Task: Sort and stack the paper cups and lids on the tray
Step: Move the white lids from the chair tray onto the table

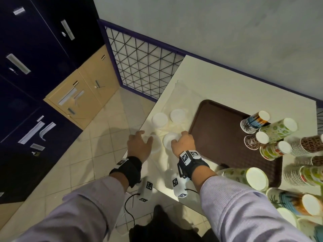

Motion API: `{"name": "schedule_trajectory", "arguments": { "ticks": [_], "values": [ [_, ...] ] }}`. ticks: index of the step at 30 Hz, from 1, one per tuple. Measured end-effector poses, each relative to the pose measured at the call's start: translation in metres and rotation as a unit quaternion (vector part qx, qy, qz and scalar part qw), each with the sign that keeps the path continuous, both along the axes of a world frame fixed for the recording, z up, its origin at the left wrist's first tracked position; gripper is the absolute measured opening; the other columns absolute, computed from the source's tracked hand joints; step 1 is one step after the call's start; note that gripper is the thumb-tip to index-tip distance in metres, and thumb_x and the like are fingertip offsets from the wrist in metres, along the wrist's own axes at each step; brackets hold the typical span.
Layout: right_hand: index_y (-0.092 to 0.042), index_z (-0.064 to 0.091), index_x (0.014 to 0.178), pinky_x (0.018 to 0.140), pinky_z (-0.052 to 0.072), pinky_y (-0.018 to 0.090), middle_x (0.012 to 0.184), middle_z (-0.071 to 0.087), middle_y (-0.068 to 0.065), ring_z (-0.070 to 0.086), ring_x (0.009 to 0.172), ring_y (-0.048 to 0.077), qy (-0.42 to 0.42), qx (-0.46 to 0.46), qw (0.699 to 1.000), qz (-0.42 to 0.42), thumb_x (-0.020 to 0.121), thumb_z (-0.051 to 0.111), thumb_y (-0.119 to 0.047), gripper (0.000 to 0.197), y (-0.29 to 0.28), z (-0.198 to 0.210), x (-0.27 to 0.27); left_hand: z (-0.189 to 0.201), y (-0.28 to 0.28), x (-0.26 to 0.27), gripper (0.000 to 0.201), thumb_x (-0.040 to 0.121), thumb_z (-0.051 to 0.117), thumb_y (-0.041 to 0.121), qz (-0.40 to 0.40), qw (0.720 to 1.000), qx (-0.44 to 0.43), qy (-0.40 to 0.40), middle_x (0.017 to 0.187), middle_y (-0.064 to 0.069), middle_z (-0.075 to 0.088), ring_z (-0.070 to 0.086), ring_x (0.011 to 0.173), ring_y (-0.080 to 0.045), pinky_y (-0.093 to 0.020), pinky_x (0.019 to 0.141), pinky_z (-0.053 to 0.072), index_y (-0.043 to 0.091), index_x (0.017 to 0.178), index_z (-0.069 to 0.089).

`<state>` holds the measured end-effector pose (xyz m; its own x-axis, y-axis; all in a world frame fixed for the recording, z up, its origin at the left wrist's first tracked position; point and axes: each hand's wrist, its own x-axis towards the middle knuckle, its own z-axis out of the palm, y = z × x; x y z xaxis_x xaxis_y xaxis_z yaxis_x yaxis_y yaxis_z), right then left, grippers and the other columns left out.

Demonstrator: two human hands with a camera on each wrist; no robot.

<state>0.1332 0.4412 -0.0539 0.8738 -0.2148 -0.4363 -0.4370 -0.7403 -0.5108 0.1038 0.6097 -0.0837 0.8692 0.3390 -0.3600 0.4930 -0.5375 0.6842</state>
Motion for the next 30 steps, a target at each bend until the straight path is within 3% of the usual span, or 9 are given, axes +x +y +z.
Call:
{"name": "schedule_trajectory", "arguments": {
  "ticks": [5, 7, 9, 13, 18, 22, 24, 26, 30],
  "values": [
    [-0.011, 0.056, 0.131, 0.086, 0.041, 0.026, 0.130, 0.054, 0.013, 0.058, 0.115, 0.029, -0.062, 0.073, 0.995, -0.021, 0.090, 0.060, -0.019, 0.042, -0.014, 0.045, -0.019, 0.057, -0.016, -0.014, 0.040, 0.097, 0.065, 0.038, -0.003, 0.994, -0.019, -0.105, 0.117, -0.003, 0.046, 0.058, 0.113, -0.026, -0.042, 0.108, 0.045, 0.023, 0.133, 0.056],
    [-0.016, 0.062, 0.122, 0.088, 0.047, 0.027, 0.122, 0.060, 0.007, 0.062, 0.109, 0.025, -0.093, 0.128, 0.986, -0.054, 0.088, 0.063, -0.022, 0.035, -0.021, 0.068, -0.031, 0.089, -0.031, -0.026, 0.034, 0.099, 0.064, 0.035, -0.009, 0.988, -0.060, -0.141, 0.119, -0.001, 0.048, 0.059, 0.102, -0.011, -0.024, 0.098, 0.047, 0.026, 0.130, 0.056],
    [-0.023, 0.066, 0.112, 0.090, 0.056, 0.039, 0.110, 0.066, 0.000, 0.067, 0.098, 0.022, -0.130, 0.197, 0.968, -0.090, 0.081, 0.063, -0.026, 0.031, -0.033, 0.095, -0.047, 0.121, -0.050, -0.042, 0.027, 0.100, 0.063, 0.035, -0.014, 0.979, -0.115, -0.170, 0.115, 0.002, 0.053, 0.058, 0.088, 0.002, -0.010, 0.083, 0.044, 0.030, 0.126, 0.057],
    [-0.027, 0.070, 0.106, 0.081, 0.061, 0.045, 0.100, 0.071, -0.006, 0.071, 0.085, 0.012, -0.214, 0.280, 0.928, -0.121, 0.084, 0.065, -0.015, 0.025, -0.074, 0.155, -0.094, 0.176, -0.094, -0.075, 0.018, 0.101, 0.061, 0.035, -0.047, 0.954, -0.200, -0.216, 0.087, 0.008, 0.061, 0.060, 0.071, -0.011, -0.029, 0.078, 0.051, 0.030, 0.118, 0.058],
    [-0.031, 0.071, 0.102, 0.083, 0.060, 0.053, 0.103, 0.073, -0.005, 0.074, 0.089, 0.024, -0.277, 0.324, 0.890, -0.159, 0.084, 0.067, -0.017, 0.023, -0.148, 0.212, -0.156, 0.231, -0.167, -0.101, 0.015, 0.101, 0.060, 0.026, -0.221, 0.911, -0.280, -0.207, 0.073, 0.007, 0.064, 0.062, 0.067, -0.008, -0.030, 0.071, 0.053, 0.027, 0.116, 0.066],
    [-0.011, 0.068, 0.110, 0.068, 0.059, 0.030, 0.108, 0.070, 0.005, 0.073, 0.082, 0.012, -0.329, 0.333, 0.857, -0.215, 0.093, 0.061, 0.002, 0.022, -0.215, 0.239, -0.207, 0.254, -0.230, -0.118, 0.014, 0.102, 0.059, 0.027, -0.295, 0.870, -0.361, -0.161, 0.075, 0.002, 0.066, 0.058, 0.065, -0.009, -0.023, 0.063, 0.048, 0.029, 0.110, 0.070],
    [-0.011, 0.068, 0.108, 0.070, 0.059, 0.032, 0.111, 0.070, 0.008, 0.073, 0.087, 0.018, -0.349, 0.314, 0.845, -0.254, 0.093, 0.060, 0.003, 0.021, -0.253, 0.243, -0.230, 0.261, -0.266, -0.130, 0.014, 0.104, 0.059, 0.024, -0.331, 0.850, -0.380, -0.154, 0.081, -0.003, 0.065, 0.057, 0.067, -0.010, -0.023, 0.061, 0.048, 0.026, 0.114, 0.068],
    [-0.014, 0.069, 0.104, 0.073, 0.059, 0.036, 0.113, 0.069, 0.012, 0.073, 0.094, 0.026, -0.369, 0.299, 0.829, -0.296, 0.094, 0.060, 0.001, 0.020, -0.292, 0.243, -0.252, 0.265, -0.307, -0.143, 0.015, 0.103, 0.060, 0.028, -0.365, 0.834, -0.387, -0.145, 0.089, -0.006, 0.067, 0.058, 0.068, -0.014, -0.032, 0.061, 0.049, 0.029, 0.117, 0.066],
    [-0.020, 0.071, 0.098, 0.075, 0.059, 0.036, 0.105, 0.068, 0.010, 0.071, 0.093, 0.028, -0.392, 0.269, 0.793, -0.381, 0.096, 0.058, -0.003, 0.022, -0.372, 0.240, -0.294, 0.263, -0.397, -0.175, 0.025, 0.098, 0.061, 0.040, -0.430, 0.809, -0.382, -0.118, 0.102, 0.007, 0.065, 0.067, 0.080, -0.025, -0.050, 0.074, 0.059, 0.036, 0.123, 0.059]
  ]
}}
